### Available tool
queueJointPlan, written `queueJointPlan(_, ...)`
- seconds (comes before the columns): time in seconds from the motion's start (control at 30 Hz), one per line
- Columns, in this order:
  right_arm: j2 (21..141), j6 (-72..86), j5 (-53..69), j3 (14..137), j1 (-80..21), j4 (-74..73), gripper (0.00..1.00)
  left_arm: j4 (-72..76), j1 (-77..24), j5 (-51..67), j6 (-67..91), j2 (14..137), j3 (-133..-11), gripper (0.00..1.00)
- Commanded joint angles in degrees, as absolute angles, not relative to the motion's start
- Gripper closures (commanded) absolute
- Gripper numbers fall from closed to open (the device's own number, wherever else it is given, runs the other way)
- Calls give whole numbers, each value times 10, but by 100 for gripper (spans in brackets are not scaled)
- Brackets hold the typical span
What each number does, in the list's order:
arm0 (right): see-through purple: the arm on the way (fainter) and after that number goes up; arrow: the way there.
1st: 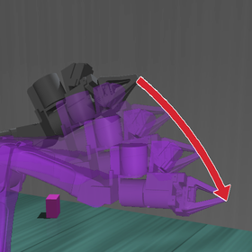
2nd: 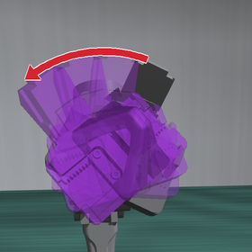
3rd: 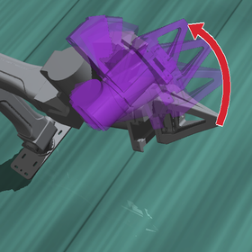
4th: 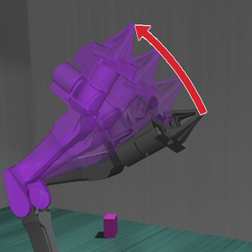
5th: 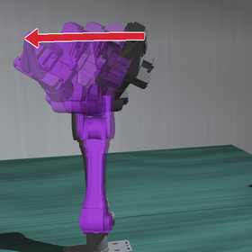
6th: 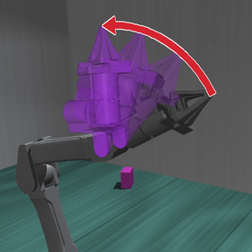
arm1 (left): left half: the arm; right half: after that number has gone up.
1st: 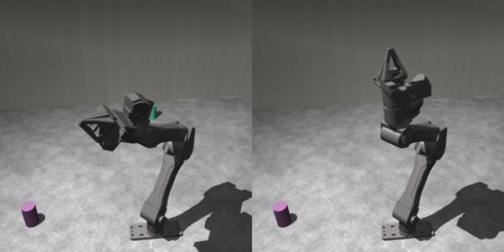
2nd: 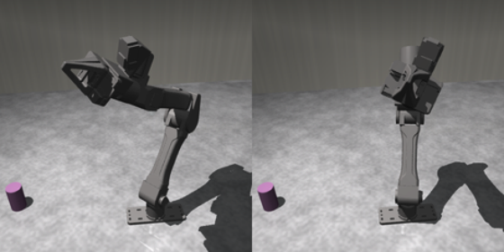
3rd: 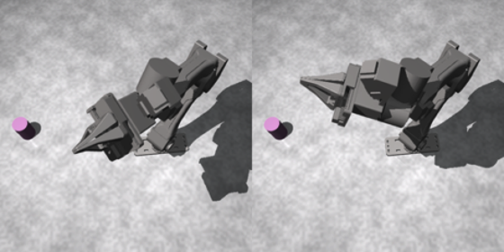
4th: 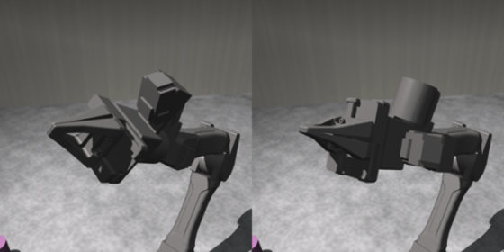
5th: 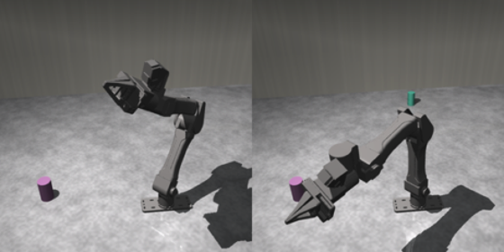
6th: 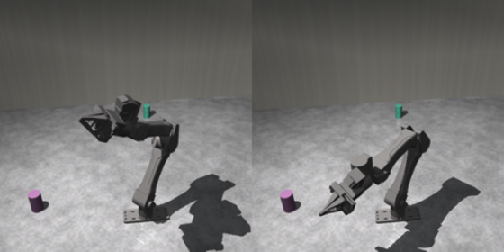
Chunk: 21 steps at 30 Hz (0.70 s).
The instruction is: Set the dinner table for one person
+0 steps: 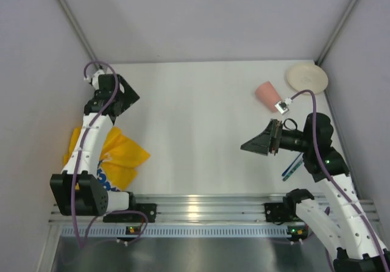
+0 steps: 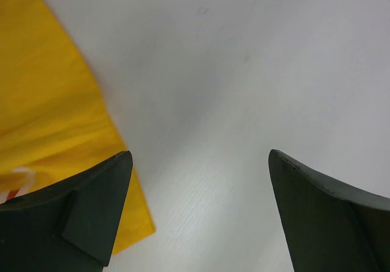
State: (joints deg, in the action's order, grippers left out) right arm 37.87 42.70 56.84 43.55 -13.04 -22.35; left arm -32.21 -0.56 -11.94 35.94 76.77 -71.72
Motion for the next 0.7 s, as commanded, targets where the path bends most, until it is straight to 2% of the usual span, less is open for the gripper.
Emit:
queueJointPlan(0.0,370,439,567,444,-135,-226,0,-434,-4,-258,408,698,-696,1)
queueJointPlan(0.1,366,441,563,447,-138,-235,0,-436,-4,-390,466,655,-677,2)
queueJointPlan(0.13,366,442,562,446,-137,-235,0,-402,-4,-392,465,640,-629,1)
queueJointPlan(0.2,365,446,558,442,-140,-234,0,-333,-4,-325,406,591,-574,2)
queueJointPlan(0.23,366,447,555,441,-141,-234,0,-302,-4,-214,354,572,-532,1)
queueJointPlan(0.27,370,453,546,439,-142,-235,0,-251,-4,-167,345,542,-510,1)
queueJointPlan(0.33,373,458,541,430,-144,-234,0,-259,-4,-128,380,532,-479,1)
queueJointPlan(0.47,424,474,565,376,-141,-235,0,-424,-4,-122,422,660,-503,2)
queueJointPlan(0.53,431,476,569,363,-141,-235,0,-436,-6,-113,417,705,-499,8)
queueJointPlan(0.67,403,483,558,367,-136,-236,0,-433,-6,-117,418,761,-488,7)
